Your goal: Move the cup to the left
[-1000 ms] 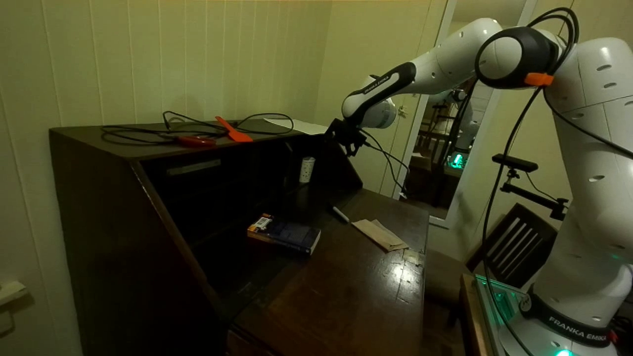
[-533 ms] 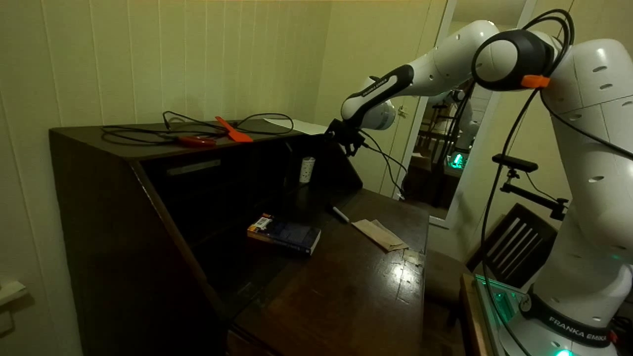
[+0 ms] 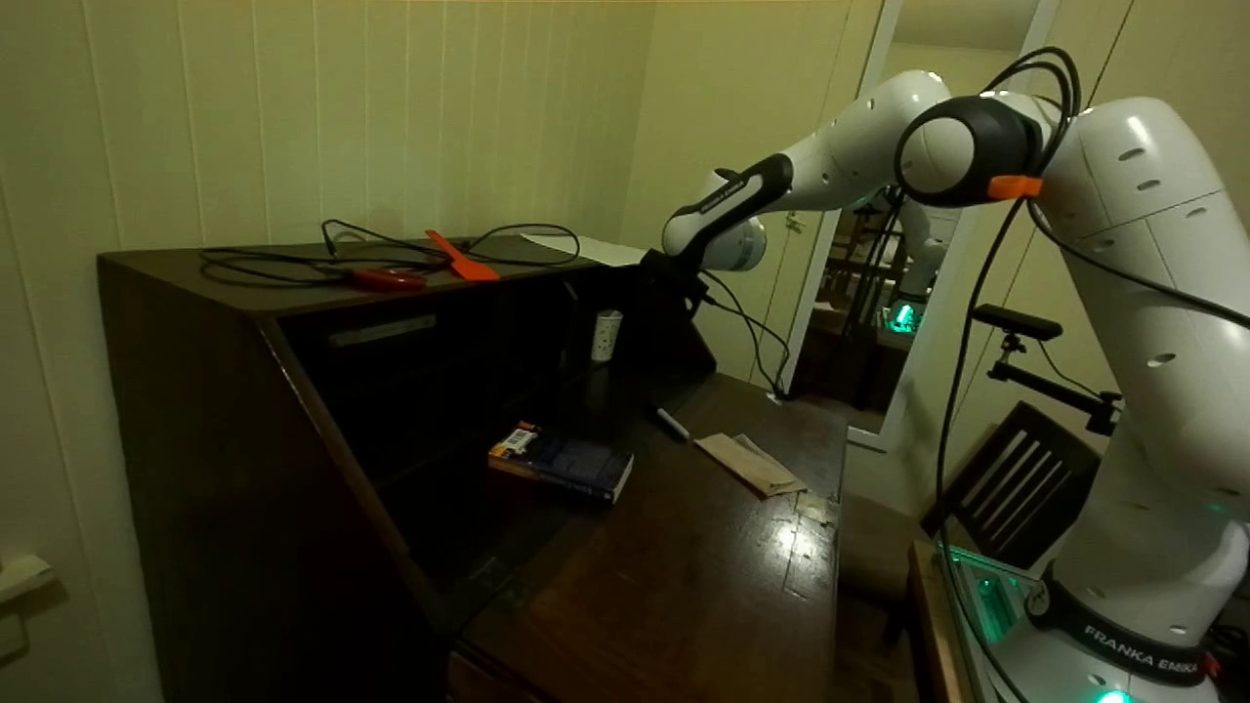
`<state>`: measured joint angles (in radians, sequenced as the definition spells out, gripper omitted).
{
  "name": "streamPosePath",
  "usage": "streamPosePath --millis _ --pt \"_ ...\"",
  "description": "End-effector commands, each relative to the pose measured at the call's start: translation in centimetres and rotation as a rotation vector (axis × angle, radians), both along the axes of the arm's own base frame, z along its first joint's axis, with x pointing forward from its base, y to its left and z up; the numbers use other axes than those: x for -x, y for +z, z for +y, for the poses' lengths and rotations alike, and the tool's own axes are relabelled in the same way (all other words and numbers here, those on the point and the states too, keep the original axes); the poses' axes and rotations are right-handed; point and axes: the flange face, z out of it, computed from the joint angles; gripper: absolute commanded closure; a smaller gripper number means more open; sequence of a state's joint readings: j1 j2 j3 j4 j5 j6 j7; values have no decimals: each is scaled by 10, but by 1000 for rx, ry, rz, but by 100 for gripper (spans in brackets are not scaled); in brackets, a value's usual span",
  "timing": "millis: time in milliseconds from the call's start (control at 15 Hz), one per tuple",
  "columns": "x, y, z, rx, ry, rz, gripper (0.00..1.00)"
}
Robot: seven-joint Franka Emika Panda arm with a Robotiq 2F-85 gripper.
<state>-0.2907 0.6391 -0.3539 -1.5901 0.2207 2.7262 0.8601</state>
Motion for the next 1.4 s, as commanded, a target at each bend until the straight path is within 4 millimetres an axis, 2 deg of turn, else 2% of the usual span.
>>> streamPosePath --millis 0,600,1000,1333 --pt "-19 -8 -15 19 -28 -39 0" --pt "-39 -36 -39 7 -75 -71 0" --pt "-49 -41 -51 0 -75 -104 0" --pt "-59 -43 -54 2 -57 -113 0"
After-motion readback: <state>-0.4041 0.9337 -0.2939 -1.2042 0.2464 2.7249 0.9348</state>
